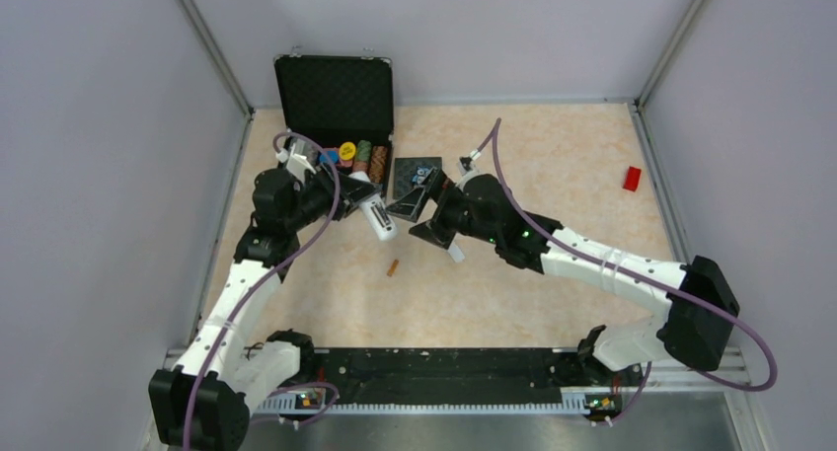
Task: Load the batteries into the remote control
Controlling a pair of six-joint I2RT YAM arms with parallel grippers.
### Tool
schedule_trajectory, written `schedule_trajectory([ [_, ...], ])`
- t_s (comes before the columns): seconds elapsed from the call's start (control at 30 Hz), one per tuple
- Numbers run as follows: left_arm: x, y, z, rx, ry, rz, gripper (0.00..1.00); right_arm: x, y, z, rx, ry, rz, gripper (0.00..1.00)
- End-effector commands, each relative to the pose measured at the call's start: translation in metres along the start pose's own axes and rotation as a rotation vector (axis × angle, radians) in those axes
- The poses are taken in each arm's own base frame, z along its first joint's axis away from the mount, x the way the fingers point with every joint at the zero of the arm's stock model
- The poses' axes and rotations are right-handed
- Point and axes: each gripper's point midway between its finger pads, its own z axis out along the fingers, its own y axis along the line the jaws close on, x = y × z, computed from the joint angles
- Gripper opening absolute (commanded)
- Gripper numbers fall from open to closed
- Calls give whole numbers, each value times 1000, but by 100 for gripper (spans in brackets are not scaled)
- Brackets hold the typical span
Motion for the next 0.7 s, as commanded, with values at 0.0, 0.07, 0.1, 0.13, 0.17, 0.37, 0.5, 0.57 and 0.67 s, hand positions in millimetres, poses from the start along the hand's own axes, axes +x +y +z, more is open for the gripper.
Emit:
schedule_trajectory([
  [0.0, -10, -18, -4, 71, -57, 76, 0, 11, 44, -4, -167, 91, 256, 99],
  [0.07, -9, -17, -5, 68, -59, 79, 0, 8, 50, -5, -194, 83, 304, 99],
  [0.1, -9, -17, -5, 66, -59, 79, 0, 6, 50, -6, -197, 72, 321, 99],
  [0.13, -8, -16, -5, 63, -55, 77, 0, 5, 50, -6, -196, 63, 335, 99],
  [0.17, -8, -15, -5, 62, -54, 75, 0, 2, 50, -7, -192, 50, 345, 99],
  [0.37, -8, -18, -6, 72, -57, 78, 0, 6, 48, 0, -175, 76, 384, 99],
  [0.5, -10, -20, -5, 83, -63, 81, 0, 13, 46, 9, -169, 110, 411, 99],
  [0.57, -10, -20, -5, 84, -63, 79, 0, 17, 46, 13, -176, 135, 429, 99],
  [0.67, -9, -19, -5, 85, -63, 82, 0, 22, 46, 18, -174, 150, 434, 99],
])
